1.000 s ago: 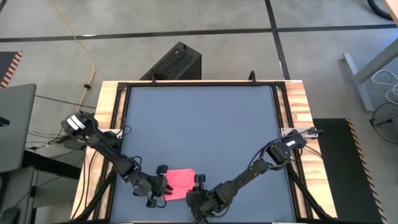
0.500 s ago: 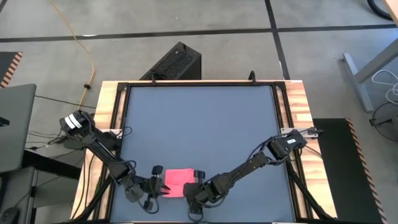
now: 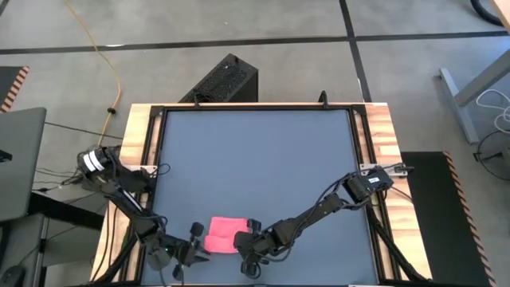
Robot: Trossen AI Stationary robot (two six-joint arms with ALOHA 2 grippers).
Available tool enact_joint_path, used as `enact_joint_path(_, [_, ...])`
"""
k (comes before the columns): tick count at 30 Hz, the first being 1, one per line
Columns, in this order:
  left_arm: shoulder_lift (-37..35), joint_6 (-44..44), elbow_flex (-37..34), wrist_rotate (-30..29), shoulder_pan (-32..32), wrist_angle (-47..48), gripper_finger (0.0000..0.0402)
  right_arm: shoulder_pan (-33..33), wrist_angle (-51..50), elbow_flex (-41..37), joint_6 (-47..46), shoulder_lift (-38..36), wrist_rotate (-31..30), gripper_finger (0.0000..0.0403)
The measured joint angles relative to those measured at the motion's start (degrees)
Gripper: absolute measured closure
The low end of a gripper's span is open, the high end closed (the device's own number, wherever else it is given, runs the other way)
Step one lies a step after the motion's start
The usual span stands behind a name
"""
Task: Roll towel into tight, uniform cylinder
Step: Roll the red towel
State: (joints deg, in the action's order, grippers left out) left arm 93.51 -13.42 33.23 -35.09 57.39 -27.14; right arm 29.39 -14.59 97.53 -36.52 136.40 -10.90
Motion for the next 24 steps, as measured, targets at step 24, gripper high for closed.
enact_joint_path(24, [4.33, 7.03, 3.82, -0.58, -3.02, 11.25, 0.0193, -0.16, 2.87, -0.67, 0.34, 0.0, 0.79, 0.0368])
